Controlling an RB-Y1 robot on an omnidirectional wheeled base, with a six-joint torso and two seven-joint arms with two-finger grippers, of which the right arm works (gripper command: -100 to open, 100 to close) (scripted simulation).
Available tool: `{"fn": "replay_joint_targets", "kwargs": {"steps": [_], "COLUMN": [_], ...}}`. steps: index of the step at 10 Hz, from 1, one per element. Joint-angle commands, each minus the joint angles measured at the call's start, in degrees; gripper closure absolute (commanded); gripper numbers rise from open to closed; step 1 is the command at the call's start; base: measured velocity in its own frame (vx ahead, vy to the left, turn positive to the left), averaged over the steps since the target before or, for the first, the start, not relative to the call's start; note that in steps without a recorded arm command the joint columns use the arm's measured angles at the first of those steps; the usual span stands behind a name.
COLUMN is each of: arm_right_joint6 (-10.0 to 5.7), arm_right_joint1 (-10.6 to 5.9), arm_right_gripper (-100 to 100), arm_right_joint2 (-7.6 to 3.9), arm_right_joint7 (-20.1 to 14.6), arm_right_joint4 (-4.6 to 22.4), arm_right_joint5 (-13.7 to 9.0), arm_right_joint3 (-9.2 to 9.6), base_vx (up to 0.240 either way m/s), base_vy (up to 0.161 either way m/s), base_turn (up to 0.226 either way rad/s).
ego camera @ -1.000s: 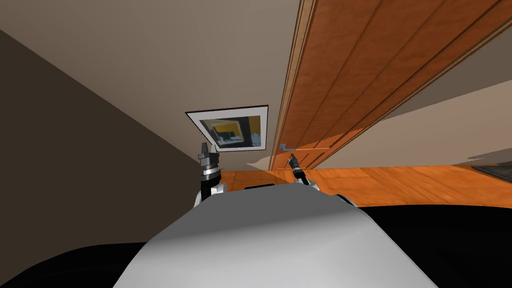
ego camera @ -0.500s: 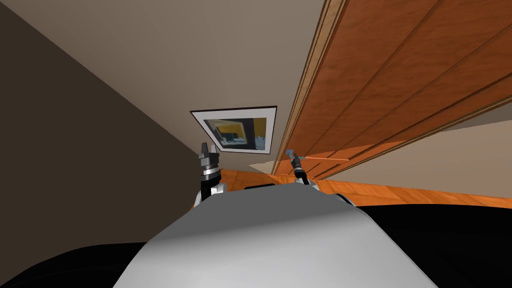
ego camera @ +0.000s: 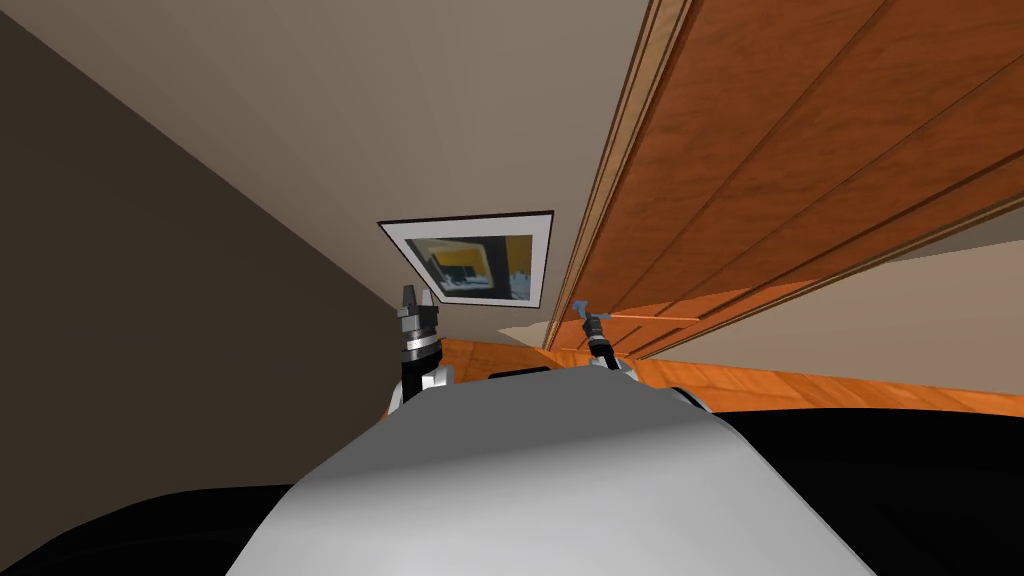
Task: Pull the door open
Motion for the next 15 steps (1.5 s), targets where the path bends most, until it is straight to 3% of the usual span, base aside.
{"fn": "replay_joint_targets", "kwargs": {"steps": [1, 2, 11, 12, 13, 15], "arm_right_joint6": [-0.12, -0.12, -3.05, -2.67, -4.24, -5.49], "arm_right_joint1": [-0.05, -0.05, 3.04, 2.83, 4.01, 4.87], "arm_right_gripper": [100, 100, 100, 100, 100, 100], "arm_right_joint2": [0.05, 0.05, -3.84, -3.47, -4.31, -5.11], "arm_right_joint7": [-0.02, -0.02, -6.34, -5.83, -7.15, -8.09], "arm_right_joint4": [-0.08, -0.08, -1.31, -1.17, -1.16, -1.25], "arm_right_joint5": [0.02, 0.02, 3.01, 2.82, 3.33, 3.65], "arm_right_joint3": [0.04, 0.04, 5.29, 4.97, 6.14, 6.91], "base_vx": [-0.006, 0.0, -0.2, -0.101, -0.168, -0.2], "base_vy": [0.0, 0.0, -0.054, -0.037, -0.054, -0.066], "base_turn": [0.0, 0.0, 0.11, 0.036, 0.141, 0.119]}}
